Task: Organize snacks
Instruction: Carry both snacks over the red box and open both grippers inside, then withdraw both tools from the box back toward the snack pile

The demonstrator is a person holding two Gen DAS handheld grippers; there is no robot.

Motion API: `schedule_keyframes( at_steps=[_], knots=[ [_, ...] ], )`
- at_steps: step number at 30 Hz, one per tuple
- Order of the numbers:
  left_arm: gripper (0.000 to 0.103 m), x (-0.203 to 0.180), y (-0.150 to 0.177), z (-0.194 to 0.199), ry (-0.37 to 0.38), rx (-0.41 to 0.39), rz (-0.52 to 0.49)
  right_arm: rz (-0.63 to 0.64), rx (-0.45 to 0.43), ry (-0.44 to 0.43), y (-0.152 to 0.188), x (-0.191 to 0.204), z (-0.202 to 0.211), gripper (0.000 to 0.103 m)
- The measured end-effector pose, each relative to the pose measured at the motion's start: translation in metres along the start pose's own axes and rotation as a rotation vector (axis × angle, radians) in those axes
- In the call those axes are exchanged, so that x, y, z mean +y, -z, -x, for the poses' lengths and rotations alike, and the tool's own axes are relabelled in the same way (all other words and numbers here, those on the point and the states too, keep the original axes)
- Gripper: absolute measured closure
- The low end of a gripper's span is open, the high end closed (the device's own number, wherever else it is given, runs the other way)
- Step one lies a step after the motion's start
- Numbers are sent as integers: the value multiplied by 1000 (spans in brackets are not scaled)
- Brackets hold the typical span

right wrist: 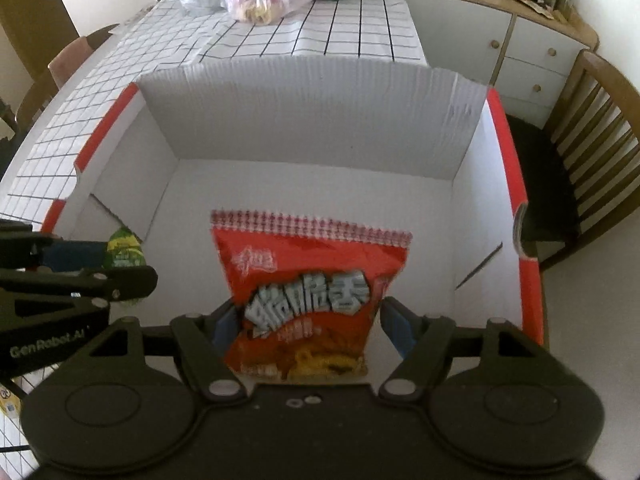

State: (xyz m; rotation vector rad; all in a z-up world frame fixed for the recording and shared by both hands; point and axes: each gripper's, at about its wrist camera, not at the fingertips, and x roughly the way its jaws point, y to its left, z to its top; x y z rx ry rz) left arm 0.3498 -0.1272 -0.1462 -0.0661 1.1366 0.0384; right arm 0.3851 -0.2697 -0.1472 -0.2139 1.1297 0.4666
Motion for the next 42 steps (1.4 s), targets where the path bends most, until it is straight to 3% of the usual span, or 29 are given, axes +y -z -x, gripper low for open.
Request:
schedule_keyframes(
  at_steps=[10,20,25,39,42],
  knots=[
    [71,-2,6,6,5,-11,0,-27,-20,-22,2,-9,12,25],
    [71,6,19,42,25,-98,27,-30,-113,-71,6,-4,56,19],
    [55,13,29,68,20,-168,38,-40,-164,-90,9,5,78,16],
    [44,55,59,125,46,-280,72,-19,-302,-118,29,61,133,5],
    [35,69,69,135,43,-296,86,-12,-328,-126,35,79,139,3]
  ],
)
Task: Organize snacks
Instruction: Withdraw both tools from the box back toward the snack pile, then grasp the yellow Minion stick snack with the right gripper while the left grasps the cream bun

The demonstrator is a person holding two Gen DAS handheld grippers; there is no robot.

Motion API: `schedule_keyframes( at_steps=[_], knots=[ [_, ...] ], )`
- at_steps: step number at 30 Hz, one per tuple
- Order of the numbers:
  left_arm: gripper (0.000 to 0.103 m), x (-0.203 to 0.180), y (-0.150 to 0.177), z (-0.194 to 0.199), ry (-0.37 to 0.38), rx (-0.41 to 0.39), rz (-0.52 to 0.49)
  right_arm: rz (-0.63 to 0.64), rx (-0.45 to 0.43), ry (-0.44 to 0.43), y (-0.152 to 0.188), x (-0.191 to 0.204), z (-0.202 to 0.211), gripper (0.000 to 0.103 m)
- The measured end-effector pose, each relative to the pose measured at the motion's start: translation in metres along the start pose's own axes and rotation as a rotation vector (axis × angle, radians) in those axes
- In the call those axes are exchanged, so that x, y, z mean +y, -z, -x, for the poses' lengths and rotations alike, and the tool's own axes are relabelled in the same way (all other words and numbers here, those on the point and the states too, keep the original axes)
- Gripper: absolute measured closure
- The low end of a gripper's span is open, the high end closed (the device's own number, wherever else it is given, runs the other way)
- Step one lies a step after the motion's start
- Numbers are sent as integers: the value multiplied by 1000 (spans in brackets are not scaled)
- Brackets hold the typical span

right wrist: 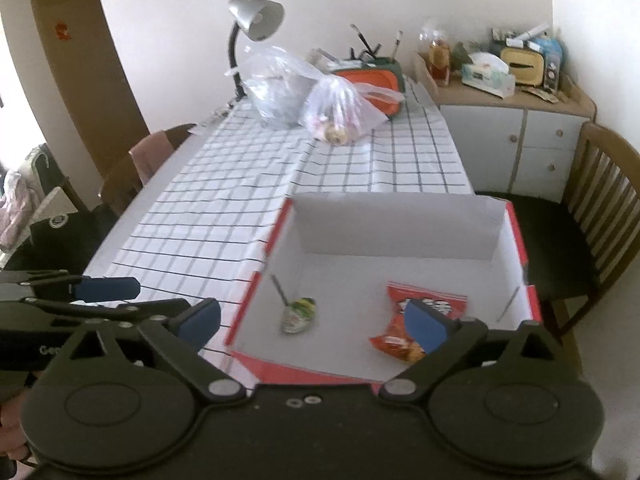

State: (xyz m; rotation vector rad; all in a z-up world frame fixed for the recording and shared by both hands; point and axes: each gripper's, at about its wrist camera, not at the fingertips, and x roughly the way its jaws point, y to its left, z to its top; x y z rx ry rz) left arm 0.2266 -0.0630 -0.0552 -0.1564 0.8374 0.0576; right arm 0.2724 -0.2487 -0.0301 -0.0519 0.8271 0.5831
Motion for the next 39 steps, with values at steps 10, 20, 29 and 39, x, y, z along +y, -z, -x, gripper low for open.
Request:
schedule_keyframes(
  at_steps=[10,20,29,39],
  knots=[
    [33,64,27,33,-26,-2,63,28,-12,-51,22,63,1,1],
    [33,134,61,59,-89,39,111,32,60,-79,48,117,-15,1],
    [33,209,86,69,-172,80,169,70,143,-94,74,165,-38,3],
    [33,277,109,49,-183,193,223,132,317,-103,113,201,-83,6]
  ],
)
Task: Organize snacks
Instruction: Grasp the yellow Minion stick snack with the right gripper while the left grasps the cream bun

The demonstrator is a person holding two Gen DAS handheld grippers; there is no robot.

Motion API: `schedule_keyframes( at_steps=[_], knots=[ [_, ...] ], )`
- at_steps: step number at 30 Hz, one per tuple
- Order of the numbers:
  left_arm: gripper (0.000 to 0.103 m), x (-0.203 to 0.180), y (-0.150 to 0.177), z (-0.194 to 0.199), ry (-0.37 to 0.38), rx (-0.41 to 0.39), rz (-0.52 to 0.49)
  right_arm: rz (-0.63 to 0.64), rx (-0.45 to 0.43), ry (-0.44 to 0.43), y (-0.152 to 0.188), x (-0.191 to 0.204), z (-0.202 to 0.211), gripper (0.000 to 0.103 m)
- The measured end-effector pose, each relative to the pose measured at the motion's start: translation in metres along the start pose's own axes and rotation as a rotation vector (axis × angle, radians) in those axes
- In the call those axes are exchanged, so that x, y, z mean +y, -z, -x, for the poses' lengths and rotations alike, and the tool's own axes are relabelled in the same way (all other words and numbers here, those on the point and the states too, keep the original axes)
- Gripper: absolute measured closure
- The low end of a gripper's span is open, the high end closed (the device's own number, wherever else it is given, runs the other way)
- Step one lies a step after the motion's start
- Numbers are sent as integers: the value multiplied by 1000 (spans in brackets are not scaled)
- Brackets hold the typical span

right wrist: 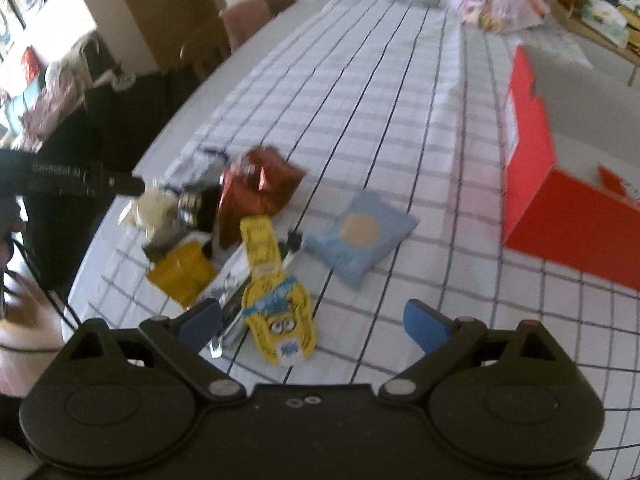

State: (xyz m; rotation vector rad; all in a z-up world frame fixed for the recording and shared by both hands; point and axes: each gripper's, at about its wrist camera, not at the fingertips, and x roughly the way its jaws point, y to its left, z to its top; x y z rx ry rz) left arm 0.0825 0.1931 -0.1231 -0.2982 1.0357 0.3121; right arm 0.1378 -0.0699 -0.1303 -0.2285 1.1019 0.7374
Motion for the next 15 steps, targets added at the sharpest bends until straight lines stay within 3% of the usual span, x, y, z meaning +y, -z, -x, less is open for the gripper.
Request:
schedule_keyframes(
  at_steps=[6,15],
  knots=[
    [33,19,-5,-29,-3,61,20,43,79,1,5,11,-28,9],
    [33,22,-11,-64,1,156,-37,99,142,6,7,20,-56,20]
  ],
)
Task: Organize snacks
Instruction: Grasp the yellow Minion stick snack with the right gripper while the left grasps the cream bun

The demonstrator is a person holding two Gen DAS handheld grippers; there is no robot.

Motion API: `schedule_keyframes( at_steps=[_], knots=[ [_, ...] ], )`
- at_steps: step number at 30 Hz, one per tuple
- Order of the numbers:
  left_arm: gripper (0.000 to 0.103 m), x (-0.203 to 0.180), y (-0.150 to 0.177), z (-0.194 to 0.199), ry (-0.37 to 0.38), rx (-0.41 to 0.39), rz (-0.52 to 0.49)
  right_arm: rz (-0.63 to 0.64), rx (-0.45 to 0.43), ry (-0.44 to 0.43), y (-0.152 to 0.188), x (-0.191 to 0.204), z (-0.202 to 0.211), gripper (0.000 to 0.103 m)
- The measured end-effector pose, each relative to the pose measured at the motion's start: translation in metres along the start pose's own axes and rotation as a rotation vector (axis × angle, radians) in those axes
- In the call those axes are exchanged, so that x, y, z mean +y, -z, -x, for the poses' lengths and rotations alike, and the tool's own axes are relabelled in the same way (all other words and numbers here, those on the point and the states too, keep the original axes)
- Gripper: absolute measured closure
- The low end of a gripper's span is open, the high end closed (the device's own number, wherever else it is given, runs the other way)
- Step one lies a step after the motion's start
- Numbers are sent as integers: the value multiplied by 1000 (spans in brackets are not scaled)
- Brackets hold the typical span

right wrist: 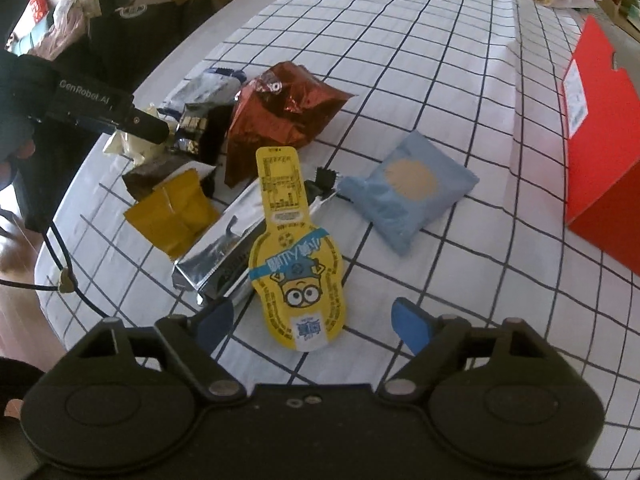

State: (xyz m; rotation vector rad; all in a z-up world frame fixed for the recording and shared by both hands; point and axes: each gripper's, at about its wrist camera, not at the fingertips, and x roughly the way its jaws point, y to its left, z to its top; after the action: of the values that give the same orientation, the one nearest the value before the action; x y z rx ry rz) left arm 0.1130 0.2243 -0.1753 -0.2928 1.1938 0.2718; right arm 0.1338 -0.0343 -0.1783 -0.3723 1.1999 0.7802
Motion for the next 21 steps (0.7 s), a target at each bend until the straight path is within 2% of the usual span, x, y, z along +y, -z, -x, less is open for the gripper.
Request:
schedule_keyframes(
  at_steps=[3,7,13,17,21],
  knots=[
    [33,-2,0,-6,-4,18,-14,9,8,3,-2,1,-5,24],
    [33,-2,-1,-14,-13,31,-11,29,1,19,-4,3,-7,25],
    [33,-1,0,-22,-27,49,-7,51,-14,44,-7,8,-8,40],
    [33,-1,2,-22,-29,50,-6,70,-25,61,-8,10,-9,54],
    [38,1,4,-20,-31,45,8,68,-33,62,-6,8,-7,55]
  ],
)
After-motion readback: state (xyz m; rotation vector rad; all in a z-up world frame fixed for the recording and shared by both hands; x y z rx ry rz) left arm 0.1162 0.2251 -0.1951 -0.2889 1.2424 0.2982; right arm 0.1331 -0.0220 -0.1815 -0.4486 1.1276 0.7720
